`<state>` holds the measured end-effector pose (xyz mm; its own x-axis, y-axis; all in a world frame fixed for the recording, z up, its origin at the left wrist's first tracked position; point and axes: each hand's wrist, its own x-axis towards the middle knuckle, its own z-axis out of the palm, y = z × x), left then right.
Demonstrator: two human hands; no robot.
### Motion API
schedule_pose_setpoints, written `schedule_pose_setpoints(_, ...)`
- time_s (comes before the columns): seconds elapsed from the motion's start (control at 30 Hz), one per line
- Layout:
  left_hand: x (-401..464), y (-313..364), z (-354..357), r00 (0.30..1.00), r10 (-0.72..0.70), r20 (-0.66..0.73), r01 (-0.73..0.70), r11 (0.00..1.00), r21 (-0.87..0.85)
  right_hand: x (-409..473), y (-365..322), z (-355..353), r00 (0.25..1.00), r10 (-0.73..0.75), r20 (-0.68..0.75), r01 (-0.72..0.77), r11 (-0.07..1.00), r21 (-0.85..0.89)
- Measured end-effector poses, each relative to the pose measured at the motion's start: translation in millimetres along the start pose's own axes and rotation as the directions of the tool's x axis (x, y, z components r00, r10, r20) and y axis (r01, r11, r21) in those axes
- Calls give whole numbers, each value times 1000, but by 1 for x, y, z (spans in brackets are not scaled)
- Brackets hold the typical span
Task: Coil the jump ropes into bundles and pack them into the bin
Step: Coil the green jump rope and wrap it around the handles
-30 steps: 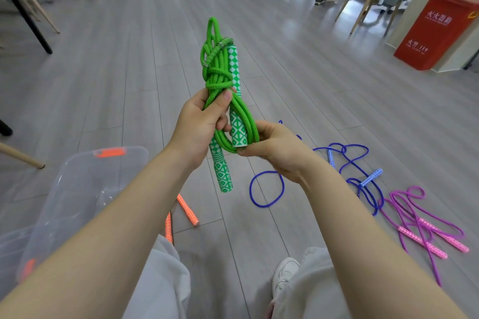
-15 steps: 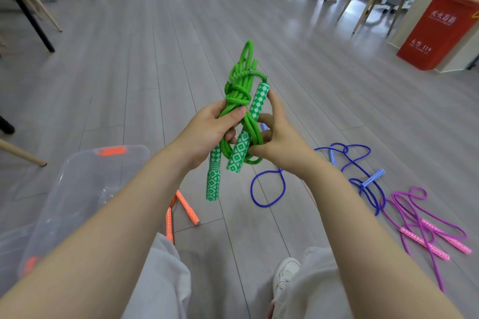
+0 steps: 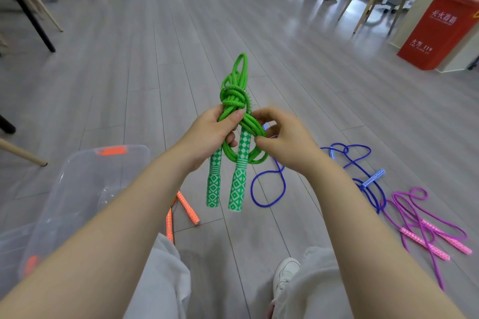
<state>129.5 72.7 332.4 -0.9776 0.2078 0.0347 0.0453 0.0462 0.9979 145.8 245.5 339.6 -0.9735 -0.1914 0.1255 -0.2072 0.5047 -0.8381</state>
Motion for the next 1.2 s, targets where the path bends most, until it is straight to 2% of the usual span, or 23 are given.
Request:
schedule_pose_setpoints(0.17,1,-7,2,998,31,-63,-20,987,162,6,7,2,999,-9,-31,8,1000,-29)
schedule_pose_setpoints(0.27,2,-4,5,991,75,-108,-61,990,129,5,10,10,989,1,-149,-18,993,-116)
schedule_pose_setpoints(0.33,3,-2,5,985,90,-146,-85,996,39,4,6,13,968,151,-198,-166,984,-61)
schedule_pose_setpoints(0.4,3,-1,5,984,79,-162,-91,993,-71,2,3,13,938,346,8,-346,936,62)
schedule_pose_setpoints(0.43,3,-1,6,985,66,-162,-90,985,-146,-2,-1,14,916,374,148,-388,918,85)
schedule_pose_setpoints(0.47,3,0,7,987,43,-157,-80,968,-237,-4,-2,16,903,355,242,-388,916,101)
schedule_pose_setpoints(0.5,2,1,9,990,13,-139,-61,938,-343,-6,-3,20,915,312,256,-353,926,134)
schedule_pose_setpoints(0.57,2,3,11,998,-31,-59,-7,838,-546,-3,0,26,956,253,151,-279,942,187)
schedule_pose_setpoints(0.63,3,4,8,998,-55,26,58,705,-707,2,2,23,964,255,68,-264,949,171)
schedule_pose_setpoints(0.7,6,4,2,994,-85,67,105,598,-794,4,7,16,980,195,42,-197,979,61)
schedule_pose_setpoints(0.77,7,4,-3,988,-138,67,134,562,-816,4,11,7,991,129,43,-125,988,-87)
schedule_pose_setpoints(0.83,7,5,-6,982,-179,64,158,579,-800,2,15,0,993,107,53,-95,978,-187)
schedule_pose_setpoints(1.03,7,10,-15,966,-248,69,225,680,-698,3,29,-8,983,172,66,-140,928,-345)
schedule_pose_setpoints(1.1,7,10,-14,954,-299,2,233,736,-636,3,30,-6,978,207,38,-177,906,-385)
schedule_pose_setpoints(1.2,12,3,-13,926,-338,-168,194,808,-557,2,30,0,966,257,28,-218,868,-447)
